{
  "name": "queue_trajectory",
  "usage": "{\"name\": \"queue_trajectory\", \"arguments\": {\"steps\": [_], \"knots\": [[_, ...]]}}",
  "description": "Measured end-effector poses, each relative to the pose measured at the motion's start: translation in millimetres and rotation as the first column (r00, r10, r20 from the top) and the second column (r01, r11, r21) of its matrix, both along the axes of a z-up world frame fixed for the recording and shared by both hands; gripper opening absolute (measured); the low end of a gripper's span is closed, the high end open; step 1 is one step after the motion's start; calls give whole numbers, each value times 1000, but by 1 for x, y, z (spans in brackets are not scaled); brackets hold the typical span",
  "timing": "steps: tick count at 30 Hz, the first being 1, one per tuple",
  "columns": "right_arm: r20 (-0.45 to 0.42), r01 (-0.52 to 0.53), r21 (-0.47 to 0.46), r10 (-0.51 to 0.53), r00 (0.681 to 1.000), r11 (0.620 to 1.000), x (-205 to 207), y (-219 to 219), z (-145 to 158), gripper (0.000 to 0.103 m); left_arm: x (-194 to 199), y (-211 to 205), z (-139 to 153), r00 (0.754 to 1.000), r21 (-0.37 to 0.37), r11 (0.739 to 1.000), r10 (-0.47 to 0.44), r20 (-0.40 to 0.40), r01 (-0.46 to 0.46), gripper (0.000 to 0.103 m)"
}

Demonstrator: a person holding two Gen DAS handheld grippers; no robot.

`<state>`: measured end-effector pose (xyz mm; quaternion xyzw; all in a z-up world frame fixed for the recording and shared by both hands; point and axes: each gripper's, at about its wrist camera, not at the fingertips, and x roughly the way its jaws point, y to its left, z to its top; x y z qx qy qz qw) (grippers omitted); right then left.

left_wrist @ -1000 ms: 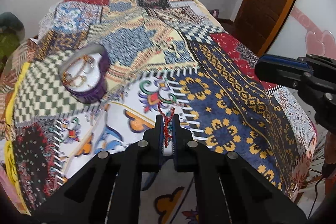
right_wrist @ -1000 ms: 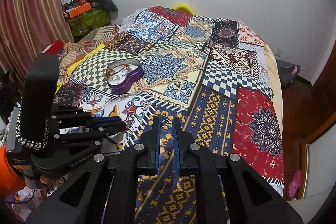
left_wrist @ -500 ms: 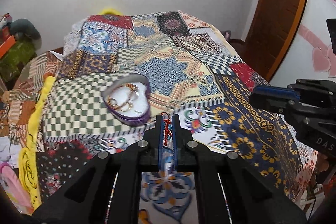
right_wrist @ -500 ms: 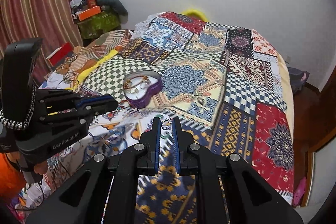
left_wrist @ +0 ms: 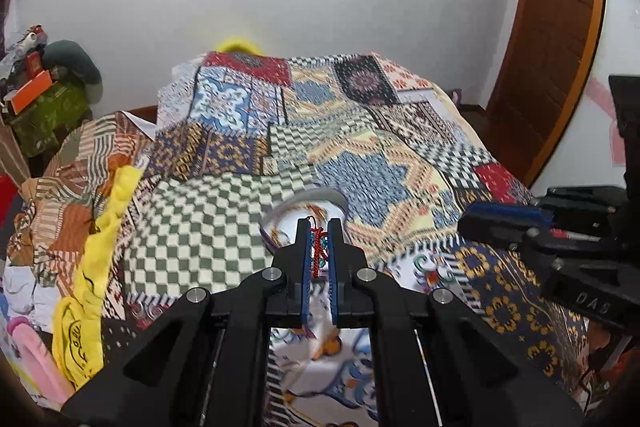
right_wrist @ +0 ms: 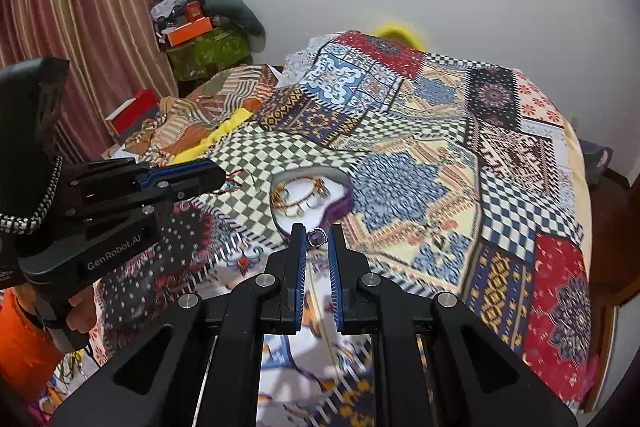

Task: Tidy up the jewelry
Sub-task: 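Carry the string bracelet into the heart tin with the left gripper, then open the left gripper to release the bracelet and withdraw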

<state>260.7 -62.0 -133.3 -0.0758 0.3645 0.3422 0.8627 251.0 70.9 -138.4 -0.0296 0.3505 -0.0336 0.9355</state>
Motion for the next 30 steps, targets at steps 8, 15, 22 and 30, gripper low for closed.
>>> {"name": "queue_trajectory", "arguments": {"steps": [8, 15, 22, 30], "knots": [[-37, -44, -3, 44, 998, 999, 22, 25, -11, 10, 26, 17, 1, 1000, -11, 1000, 8, 22, -8, 6], [-81, -82, -49, 78, 994, 995, 41, 45, -33, 10, 50, 21, -18, 1000, -13, 1000, -6, -10, 6, 6], [-117, -116, -105, 104, 988, 988, 54, 57, -50, 10, 71, 27, -41, 997, -72, 997, -29, -67, 24, 6], [-116, -131, -151, 114, 987, 980, 58, 66, -60, 10, 85, 30, -66, 990, -111, 993, -50, -135, 35, 6]]}}
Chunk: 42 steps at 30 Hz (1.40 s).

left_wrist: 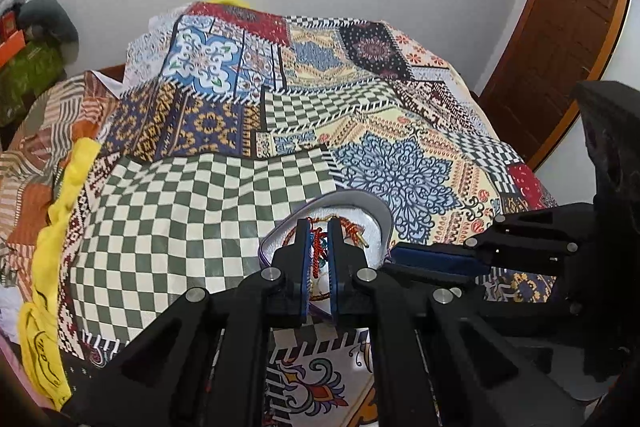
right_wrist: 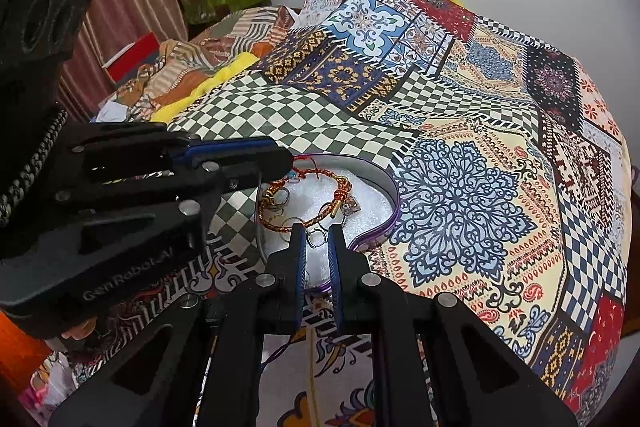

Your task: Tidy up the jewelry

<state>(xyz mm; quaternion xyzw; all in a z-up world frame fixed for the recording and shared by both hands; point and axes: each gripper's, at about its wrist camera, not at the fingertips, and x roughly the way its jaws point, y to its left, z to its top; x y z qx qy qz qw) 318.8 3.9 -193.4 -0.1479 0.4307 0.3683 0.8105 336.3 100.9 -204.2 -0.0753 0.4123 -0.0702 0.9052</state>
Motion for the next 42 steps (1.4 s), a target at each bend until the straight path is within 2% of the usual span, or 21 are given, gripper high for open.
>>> {"name": "queue_trajectory", "arguments": {"steps": [5, 12, 17, 28, 35, 42], "knots": [[-6, -7, -5, 7, 1000, 1000, 1, 2, -3, 10, 0, 0, -6, 1000, -16, 1000, -20, -7, 20, 6], [0, -14, -24, 14, 1000, 1000, 2, 8, -9, 10, -7, 5, -5, 1000, 37, 999, 10, -3, -10, 10], [23, -24, -39, 25, 999, 999, 0, 11, -9, 10, -18, 13, -8, 999, 78, 996, 39, -3, -38, 23], [43, -4, -56, 7, 999, 998, -1, 10, -2, 10, -37, 27, -6, 997, 81, 993, 81, -4, -81, 24], [90, 22, -37, -19, 996, 999, -17, 0, 26, 10, -60, 21, 18, 996, 82, 993, 82, 35, -85, 24], [186, 57, 65, -69, 980, 996, -57, -24, 87, 10, -93, 8, 72, 987, 80, 992, 83, 140, -95, 24]]}}
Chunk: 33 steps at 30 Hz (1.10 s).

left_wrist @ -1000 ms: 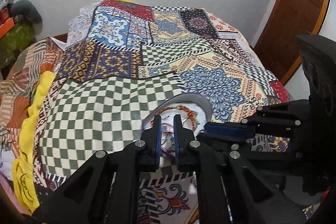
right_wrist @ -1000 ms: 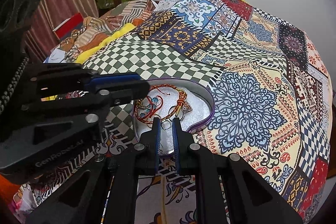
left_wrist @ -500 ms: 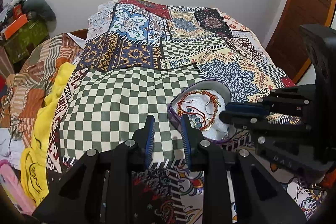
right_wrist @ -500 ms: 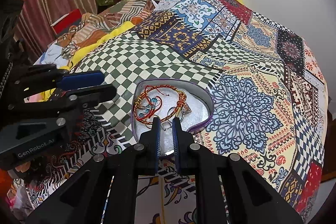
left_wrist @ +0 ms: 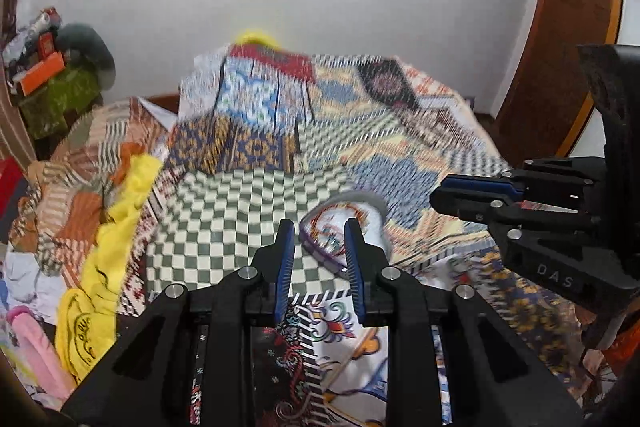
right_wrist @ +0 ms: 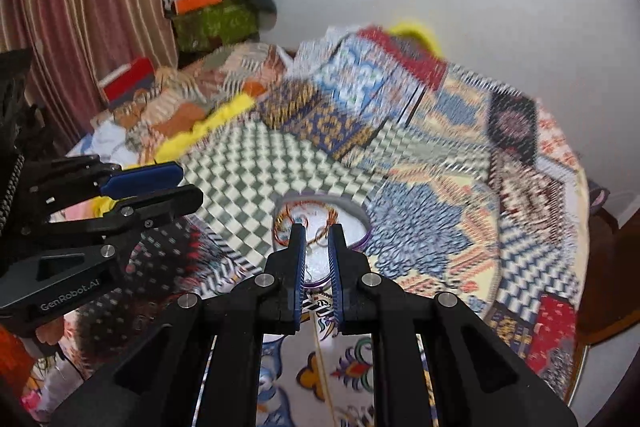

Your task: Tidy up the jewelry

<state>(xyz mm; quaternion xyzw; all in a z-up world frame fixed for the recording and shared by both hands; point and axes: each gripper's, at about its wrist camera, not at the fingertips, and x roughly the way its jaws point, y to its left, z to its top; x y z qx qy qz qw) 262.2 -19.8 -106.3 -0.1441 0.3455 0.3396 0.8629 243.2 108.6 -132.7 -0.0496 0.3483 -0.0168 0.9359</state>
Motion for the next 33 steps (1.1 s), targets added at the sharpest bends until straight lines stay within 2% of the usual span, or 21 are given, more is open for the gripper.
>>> {"name": "queue_trajectory", "arguments": {"steps": [5, 7, 8, 12, 17, 18, 19, 20, 22, 25, 26, 27, 30, 33], "knots": [[126, 25, 112, -39, 991, 993, -48, -27, 56, 10, -43, -19, 56, 989, 48, 999, -5, 145, -2, 24], [172, 27, 156, -54, 984, 987, -66, -37, 74, 10, -62, -27, 76, 978, 69, 998, -4, 208, -10, 29], [205, 29, 190, -68, 976, 981, -81, -45, 86, 10, -73, -32, 86, 969, 80, 997, -2, 246, -18, 34], [297, 33, 285, -121, 947, 958, -123, -65, 115, 10, -118, -50, 120, 922, 116, 992, 1, 388, -50, 39], [402, 37, 379, -200, 894, 925, -173, -85, 135, 11, -166, -62, 143, 862, 103, 992, 14, 507, -76, 56], [419, 39, 398, -219, 881, 917, -182, -89, 137, 16, -178, -64, 147, 847, 91, 993, 19, 531, -80, 58], [431, 41, 414, -235, 871, 909, -191, -92, 138, 27, -185, -64, 149, 839, 83, 993, 25, 544, -84, 62], [437, 46, 425, -249, 864, 904, -194, -94, 137, 33, -194, -64, 151, 828, 72, 993, 35, 559, -91, 69], [457, 67, 459, -300, 837, 886, -207, -98, 136, 58, -208, -66, 153, 813, 60, 994, 42, 581, -94, 75], [489, 95, 464, -344, 802, 881, -215, -96, 130, 77, -221, -65, 152, 796, 59, 992, 50, 604, -107, 91], [499, 105, 460, -355, 791, 882, -217, -94, 129, 80, -224, -66, 151, 792, 60, 991, 60, 608, -121, 97], [507, 118, 456, -366, 780, 882, -218, -92, 127, 87, -226, -65, 149, 791, 59, 990, 68, 609, -130, 100], [512, 142, 454, -388, 766, 880, -221, -91, 125, 100, -230, -66, 148, 795, 56, 989, 79, 602, -140, 102], [492, 151, 462, -394, 776, 874, -221, -92, 124, 103, -231, -66, 146, 804, 44, 988, 93, 587, -146, 102]]}}
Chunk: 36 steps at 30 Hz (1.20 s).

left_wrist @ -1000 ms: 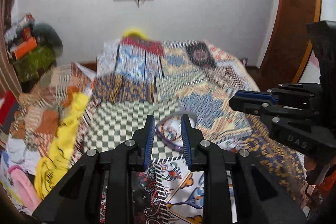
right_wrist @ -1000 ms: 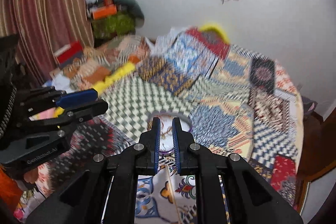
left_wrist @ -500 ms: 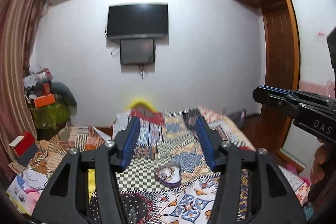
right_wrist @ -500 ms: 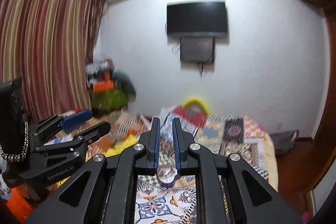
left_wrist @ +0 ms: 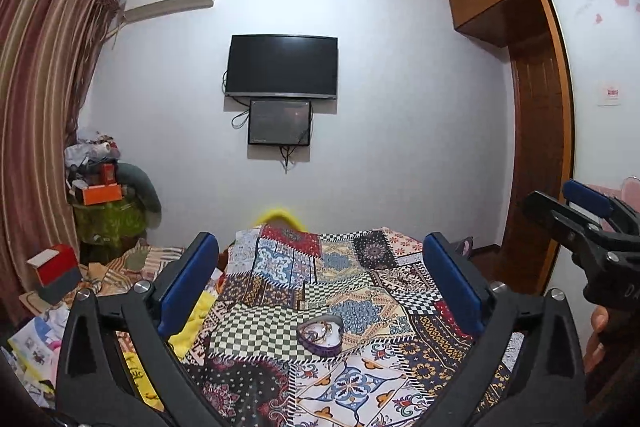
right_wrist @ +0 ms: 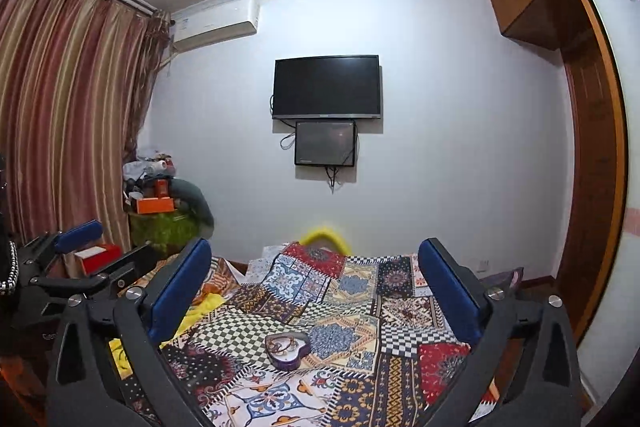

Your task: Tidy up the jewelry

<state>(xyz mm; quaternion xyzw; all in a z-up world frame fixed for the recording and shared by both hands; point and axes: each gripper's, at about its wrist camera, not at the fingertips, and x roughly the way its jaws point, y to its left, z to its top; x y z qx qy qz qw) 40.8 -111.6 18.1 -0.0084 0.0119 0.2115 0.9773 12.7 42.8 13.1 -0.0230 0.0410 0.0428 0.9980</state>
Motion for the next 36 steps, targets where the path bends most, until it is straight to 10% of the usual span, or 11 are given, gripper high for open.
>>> {"name": "queue_trajectory", "arguments": {"steps": [36], "knots": [[-67, -18, -14, 17, 998, 1000, -13, -12, -5, 103, 1, 1, -11, 998, -21, 1000, 10, -56, -11, 103]]}}
